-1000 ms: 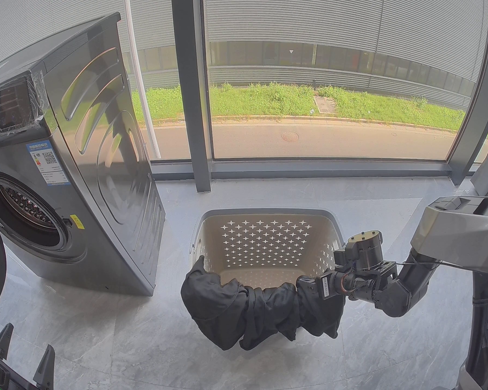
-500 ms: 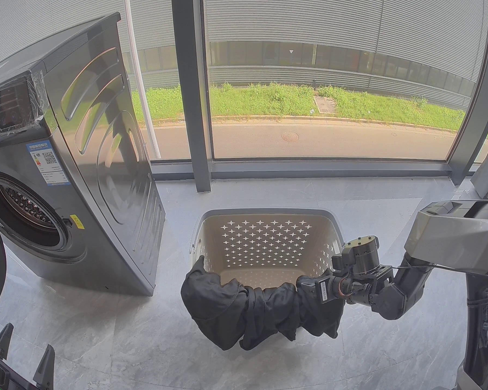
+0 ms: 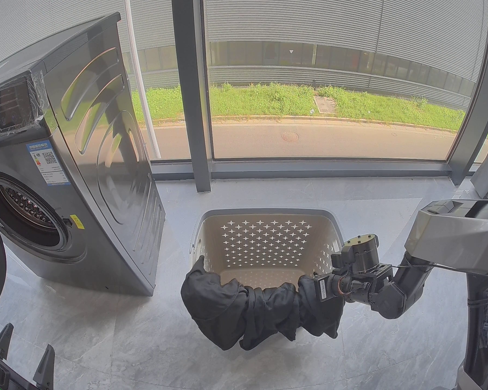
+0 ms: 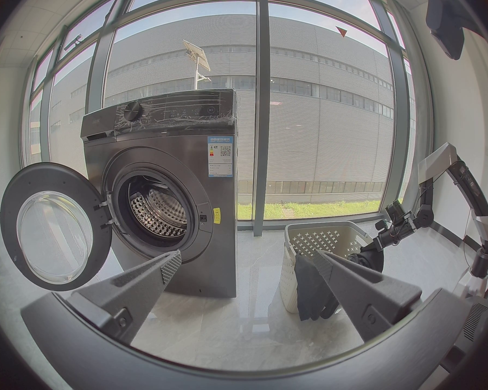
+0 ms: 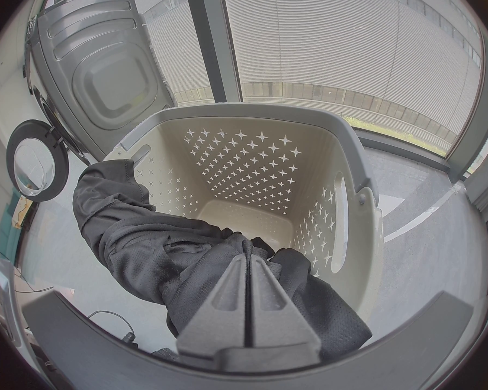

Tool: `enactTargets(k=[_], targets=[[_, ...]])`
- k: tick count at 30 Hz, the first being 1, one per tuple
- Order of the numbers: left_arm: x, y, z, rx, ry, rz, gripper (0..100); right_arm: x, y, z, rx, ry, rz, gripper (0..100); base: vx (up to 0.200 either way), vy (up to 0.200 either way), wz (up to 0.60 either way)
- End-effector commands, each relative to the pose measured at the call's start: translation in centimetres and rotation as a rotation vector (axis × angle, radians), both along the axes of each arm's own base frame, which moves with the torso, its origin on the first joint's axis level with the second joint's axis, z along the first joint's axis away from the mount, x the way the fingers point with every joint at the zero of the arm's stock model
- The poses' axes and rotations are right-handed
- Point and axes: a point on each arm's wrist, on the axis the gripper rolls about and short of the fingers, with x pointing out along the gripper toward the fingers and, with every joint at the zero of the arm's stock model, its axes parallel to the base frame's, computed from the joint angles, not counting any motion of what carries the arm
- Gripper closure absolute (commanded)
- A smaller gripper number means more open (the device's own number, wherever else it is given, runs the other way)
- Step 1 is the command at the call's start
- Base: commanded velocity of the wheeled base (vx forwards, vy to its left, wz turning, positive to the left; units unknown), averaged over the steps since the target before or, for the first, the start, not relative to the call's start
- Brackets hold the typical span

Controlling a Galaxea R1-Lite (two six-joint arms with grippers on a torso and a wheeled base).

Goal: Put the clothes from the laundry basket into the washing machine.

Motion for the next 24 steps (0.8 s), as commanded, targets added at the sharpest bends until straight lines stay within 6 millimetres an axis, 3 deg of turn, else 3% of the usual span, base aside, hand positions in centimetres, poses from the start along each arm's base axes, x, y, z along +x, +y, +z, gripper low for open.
enactTargets(k=[1, 8, 15, 24], targets=[[0.0, 0.0, -0.5, -0.001, -0.001, 0.000, 0, 0.3, 0.1, 0.5, 0.013, -0.019, -0.002, 100, 0.000, 0.000, 0.00], [0.0, 0.0, -0.5, -0.001, 0.000, 0.000, 0, 1.9, 0.9, 2.9, 0.069, -0.113, -0.025, 100, 0.000, 0.000, 0.00], [0.0, 0.0, -0.5, -0.001, 0.000, 0.000, 0, 2.6, 2.3, 1.6, 0.084, -0.142, -0.027, 100, 0.000, 0.000, 0.00], [0.0, 0.0, -0.5, -0.002, -0.001, 0.000, 0, 4.6, 4.2, 2.3, 0.155, -0.233, -0.020, 100, 0.000, 0.000, 0.00]])
